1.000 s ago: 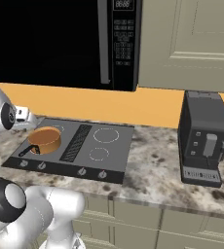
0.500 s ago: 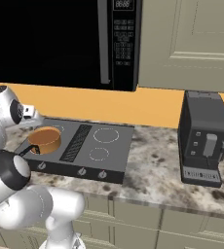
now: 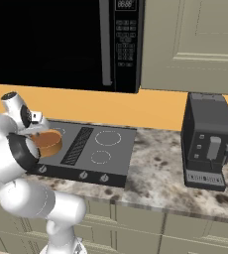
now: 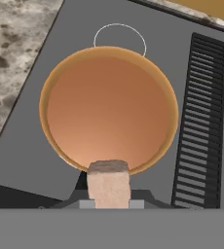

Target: Pick up the sugar cube(s) and place them in the saucepan with hot chocolate.

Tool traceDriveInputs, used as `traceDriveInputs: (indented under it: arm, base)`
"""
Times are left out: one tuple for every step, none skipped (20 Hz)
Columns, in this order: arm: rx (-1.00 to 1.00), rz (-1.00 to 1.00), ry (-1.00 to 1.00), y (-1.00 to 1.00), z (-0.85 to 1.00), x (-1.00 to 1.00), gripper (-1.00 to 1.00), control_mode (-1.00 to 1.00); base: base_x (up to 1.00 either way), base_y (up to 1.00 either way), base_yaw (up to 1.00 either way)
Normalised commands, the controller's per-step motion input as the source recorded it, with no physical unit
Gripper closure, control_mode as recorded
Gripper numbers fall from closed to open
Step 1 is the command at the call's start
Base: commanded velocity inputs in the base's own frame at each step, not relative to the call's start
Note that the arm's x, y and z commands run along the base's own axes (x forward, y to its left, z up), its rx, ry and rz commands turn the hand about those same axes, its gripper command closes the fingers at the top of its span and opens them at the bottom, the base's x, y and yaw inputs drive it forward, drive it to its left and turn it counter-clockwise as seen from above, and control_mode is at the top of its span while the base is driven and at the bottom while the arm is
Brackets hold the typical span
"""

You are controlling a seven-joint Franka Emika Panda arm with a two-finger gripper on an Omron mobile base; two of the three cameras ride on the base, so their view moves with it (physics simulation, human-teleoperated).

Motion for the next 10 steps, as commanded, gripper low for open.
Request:
traceDriveInputs:
  arm:
    - [-0.01,0.0,0.0,0.0,-0.3,0.22,1.0,-1.0]
    - [-0.01,0.0,0.0,0.0,-0.27,0.23,1.0,-1.0]
    - [-0.01,0.0,0.0,0.0,-0.26,0.24,1.0,-1.0]
    - [-0.01,0.0,0.0,0.0,-0.28,0.25,1.0,-1.0]
    - [-0.01,0.0,0.0,0.0,-0.29,0.21,1.0,-1.0]
    - [0.0,0.0,0.0,0.02,-0.26,0.21,1.0,-1.0]
    - [0.0,0.0,0.0,0.0,-0.24,0.19,1.0,-1.0]
    - [0.0,0.0,-0.07,0.0,-0.28,0.25,1.0,-1.0]
    - [0.0,0.0,-0.12,0.0,-0.34,0.26,1.0,-1.0]
    - [0.0,0.0,-0.17,0.0,-0.35,0.26,1.0,-1.0]
  base:
    - [0.0,0.0,0.0]
    - [0.0,0.0,0.0]
    - [0.0,0.0,0.0]
    - [0.0,0.0,0.0]
    - [0.0,0.0,0.0]
    - [0.0,0.0,0.0]
    - [0.0,0.0,0.0]
    - [0.0,0.0,0.0]
    - [0.0,0.0,0.0]
    - [0.0,0.0,0.0]
